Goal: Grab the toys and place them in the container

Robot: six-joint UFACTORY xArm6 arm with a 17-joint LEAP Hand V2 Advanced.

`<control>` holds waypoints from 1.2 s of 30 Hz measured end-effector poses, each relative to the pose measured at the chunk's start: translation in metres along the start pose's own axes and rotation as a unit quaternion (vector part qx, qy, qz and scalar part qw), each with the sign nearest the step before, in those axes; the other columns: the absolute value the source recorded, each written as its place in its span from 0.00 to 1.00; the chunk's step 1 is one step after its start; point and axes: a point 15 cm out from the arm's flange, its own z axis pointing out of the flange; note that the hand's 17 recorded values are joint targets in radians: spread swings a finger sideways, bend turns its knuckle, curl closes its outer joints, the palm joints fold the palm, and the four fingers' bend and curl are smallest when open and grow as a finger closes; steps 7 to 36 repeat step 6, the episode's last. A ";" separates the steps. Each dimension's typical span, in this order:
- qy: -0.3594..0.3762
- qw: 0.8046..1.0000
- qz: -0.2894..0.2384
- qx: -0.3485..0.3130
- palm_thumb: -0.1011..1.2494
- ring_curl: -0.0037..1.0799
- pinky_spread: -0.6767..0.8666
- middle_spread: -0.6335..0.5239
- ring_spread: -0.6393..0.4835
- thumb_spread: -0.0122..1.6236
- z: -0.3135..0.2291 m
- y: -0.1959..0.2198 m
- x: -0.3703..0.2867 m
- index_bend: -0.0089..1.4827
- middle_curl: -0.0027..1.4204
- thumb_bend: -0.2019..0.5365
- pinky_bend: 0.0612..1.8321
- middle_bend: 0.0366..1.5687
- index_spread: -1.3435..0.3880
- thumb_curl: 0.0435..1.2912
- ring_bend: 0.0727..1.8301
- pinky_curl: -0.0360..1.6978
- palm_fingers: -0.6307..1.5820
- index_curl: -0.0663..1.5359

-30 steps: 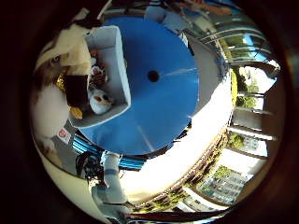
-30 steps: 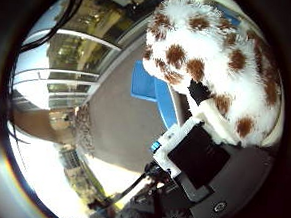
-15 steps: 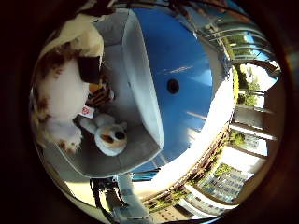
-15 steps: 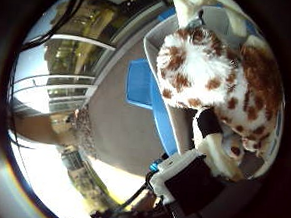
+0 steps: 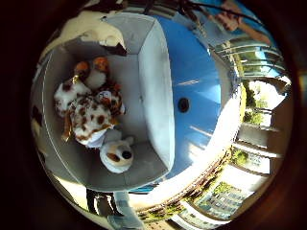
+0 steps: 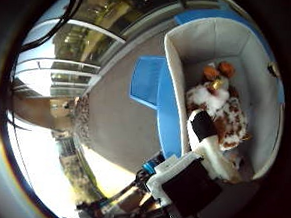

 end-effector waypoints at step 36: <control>0.004 1.000 0.005 0.011 0.61 0.28 0.76 0.63 0.84 0.68 -0.067 0.050 0.016 0.11 0.24 0.24 0.45 0.08 0.52 0.38 0.22 0.23 0.27 0.25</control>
